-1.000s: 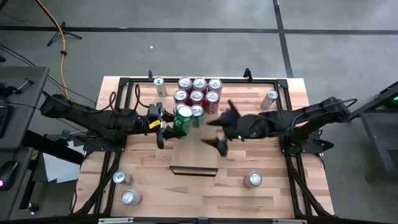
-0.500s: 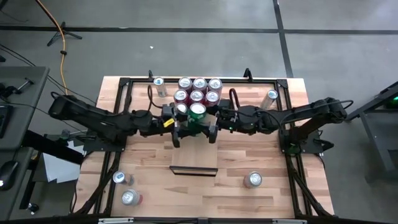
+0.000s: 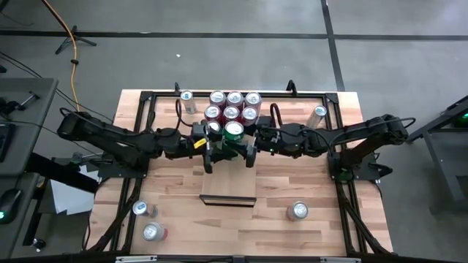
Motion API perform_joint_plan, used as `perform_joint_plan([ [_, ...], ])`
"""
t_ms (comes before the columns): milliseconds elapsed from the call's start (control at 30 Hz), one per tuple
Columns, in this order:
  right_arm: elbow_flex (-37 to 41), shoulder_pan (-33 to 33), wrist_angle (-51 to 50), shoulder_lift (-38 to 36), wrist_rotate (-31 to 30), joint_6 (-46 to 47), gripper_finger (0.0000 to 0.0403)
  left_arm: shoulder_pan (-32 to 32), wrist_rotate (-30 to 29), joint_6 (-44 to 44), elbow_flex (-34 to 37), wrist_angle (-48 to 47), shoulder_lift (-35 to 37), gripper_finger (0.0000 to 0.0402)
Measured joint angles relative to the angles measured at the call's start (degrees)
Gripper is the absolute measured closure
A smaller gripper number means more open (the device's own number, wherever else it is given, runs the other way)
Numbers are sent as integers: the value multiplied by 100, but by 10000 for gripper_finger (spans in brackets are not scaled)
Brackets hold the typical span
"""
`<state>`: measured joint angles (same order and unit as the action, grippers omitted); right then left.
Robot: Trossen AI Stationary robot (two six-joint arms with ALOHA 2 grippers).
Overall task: Place canned beverage on shelf
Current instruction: Put the green soda can on the shelf
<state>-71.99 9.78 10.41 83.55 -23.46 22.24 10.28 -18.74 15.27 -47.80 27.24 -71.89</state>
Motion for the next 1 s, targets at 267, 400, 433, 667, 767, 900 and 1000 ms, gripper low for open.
perform_joint_plan([
  [267, -9, 100, -696, -515, 32, -326, 116, -106, 424, 240, 1, -1217, 1134, 61],
  [400, -6, 255, -2038, -870, -103, -283, 116, -96, 345, 181, 0, -1675, 1958, 59],
  [433, -7, 309, -2341, -925, -180, -223, 116, -96, 306, 116, 8, -1788, 2151, 59],
  [667, 974, 598, -2199, -942, -306, 256, 116, -100, -122, -329, 6, -2008, 3009, 59],
  [767, 1568, 595, -1120, -936, -300, 237, 116, -100, -207, -350, 8, -2016, 3134, 59],
  [900, 1872, 455, -171, -950, -702, -234, 116, -100, -238, -356, 6, -2050, 3136, 59],
  [1000, 1970, 291, -205, -939, -929, -518, 116, -100, -247, -354, 8, -2162, 3083, 59],
])
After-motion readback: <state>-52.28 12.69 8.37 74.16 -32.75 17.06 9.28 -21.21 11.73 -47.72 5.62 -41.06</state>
